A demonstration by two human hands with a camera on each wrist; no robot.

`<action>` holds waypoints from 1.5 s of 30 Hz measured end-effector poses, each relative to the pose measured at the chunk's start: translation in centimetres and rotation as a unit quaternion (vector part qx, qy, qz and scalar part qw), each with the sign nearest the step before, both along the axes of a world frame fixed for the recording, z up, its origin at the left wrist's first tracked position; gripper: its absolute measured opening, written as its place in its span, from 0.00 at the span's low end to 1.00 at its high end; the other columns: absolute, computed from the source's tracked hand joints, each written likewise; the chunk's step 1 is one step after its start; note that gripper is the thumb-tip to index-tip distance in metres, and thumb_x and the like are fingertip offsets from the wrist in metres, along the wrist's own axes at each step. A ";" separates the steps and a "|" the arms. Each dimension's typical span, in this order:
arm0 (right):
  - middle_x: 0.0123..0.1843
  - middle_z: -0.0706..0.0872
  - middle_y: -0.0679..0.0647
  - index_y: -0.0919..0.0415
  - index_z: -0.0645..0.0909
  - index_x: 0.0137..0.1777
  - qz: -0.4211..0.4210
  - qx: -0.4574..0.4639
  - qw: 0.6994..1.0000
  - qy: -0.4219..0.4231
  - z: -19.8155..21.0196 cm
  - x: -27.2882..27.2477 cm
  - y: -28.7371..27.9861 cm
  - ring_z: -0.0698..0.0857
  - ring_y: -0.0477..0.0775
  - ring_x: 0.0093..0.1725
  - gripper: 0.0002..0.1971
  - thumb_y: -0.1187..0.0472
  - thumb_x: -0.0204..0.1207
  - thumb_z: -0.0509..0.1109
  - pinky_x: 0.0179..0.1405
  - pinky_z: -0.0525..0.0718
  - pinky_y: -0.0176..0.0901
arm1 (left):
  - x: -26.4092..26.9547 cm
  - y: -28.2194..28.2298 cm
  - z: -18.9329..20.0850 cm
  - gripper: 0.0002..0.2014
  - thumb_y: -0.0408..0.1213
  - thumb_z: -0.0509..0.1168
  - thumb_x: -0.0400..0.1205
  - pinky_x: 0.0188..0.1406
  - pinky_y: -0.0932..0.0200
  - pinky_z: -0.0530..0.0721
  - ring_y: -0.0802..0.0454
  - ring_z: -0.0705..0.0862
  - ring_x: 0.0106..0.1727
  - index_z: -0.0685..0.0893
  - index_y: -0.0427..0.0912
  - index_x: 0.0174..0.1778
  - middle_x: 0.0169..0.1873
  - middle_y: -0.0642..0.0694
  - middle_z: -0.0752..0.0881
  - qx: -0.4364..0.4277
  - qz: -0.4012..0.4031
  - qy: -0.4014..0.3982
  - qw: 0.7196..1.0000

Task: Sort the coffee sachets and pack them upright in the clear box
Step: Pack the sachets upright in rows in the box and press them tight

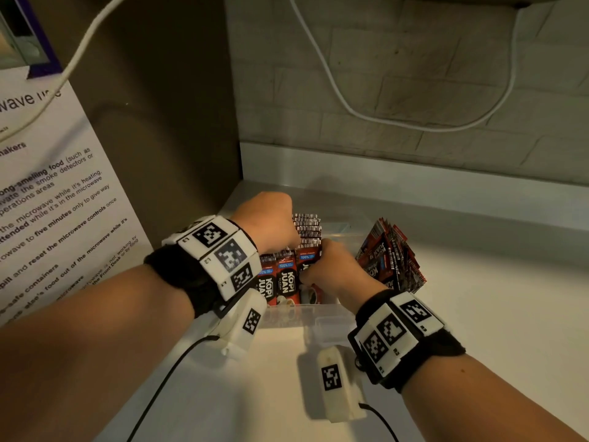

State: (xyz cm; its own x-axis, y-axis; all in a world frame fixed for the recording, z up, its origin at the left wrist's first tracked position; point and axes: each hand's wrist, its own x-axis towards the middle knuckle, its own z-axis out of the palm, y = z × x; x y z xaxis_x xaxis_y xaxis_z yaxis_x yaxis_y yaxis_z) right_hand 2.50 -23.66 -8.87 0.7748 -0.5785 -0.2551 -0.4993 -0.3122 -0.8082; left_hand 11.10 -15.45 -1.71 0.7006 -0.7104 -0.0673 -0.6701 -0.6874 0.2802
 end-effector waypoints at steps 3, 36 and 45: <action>0.45 0.89 0.59 0.56 0.81 0.38 -0.008 0.018 0.999 -0.028 0.2 -0.2 0.0 0.88 0.60 0.49 0.06 0.68 0.66 0.72 0.55 0.86 0.61 | 0.4 0.2 0.5 0.27 0.40 0.74 0.75 0.61 0.49 0.83 0.43 0.82 0.63 0.78 0.38 0.71 0.64 0.42 0.83 -0.007 0.011 0.013 1.000; 0.84 0.47 0.34 0.43 0.58 0.82 0.081 0.029 0.996 -0.038 4.0 -8.1 -8.2 0.53 0.45 0.83 0.43 0.49 0.64 0.65 0.76 0.63 0.46 | -7.2 -7.0 -7.0 0.66 0.45 0.86 0.59 0.78 0.43 0.67 0.45 0.60 0.80 0.46 0.51 0.84 0.77 0.47 0.57 -0.058 -0.114 0.307 0.943; 0.80 0.45 0.29 0.49 0.52 0.84 0.158 0.040 0.987 0.003 4.9 -9.4 -9.2 0.66 0.47 0.76 0.53 0.64 0.55 0.67 0.63 0.83 0.50 | -6.9 -7.7 -8.2 0.65 0.51 0.86 0.46 0.72 0.45 0.76 0.49 0.74 0.71 0.54 0.57 0.76 0.69 0.50 0.74 -0.112 -0.063 0.399 0.908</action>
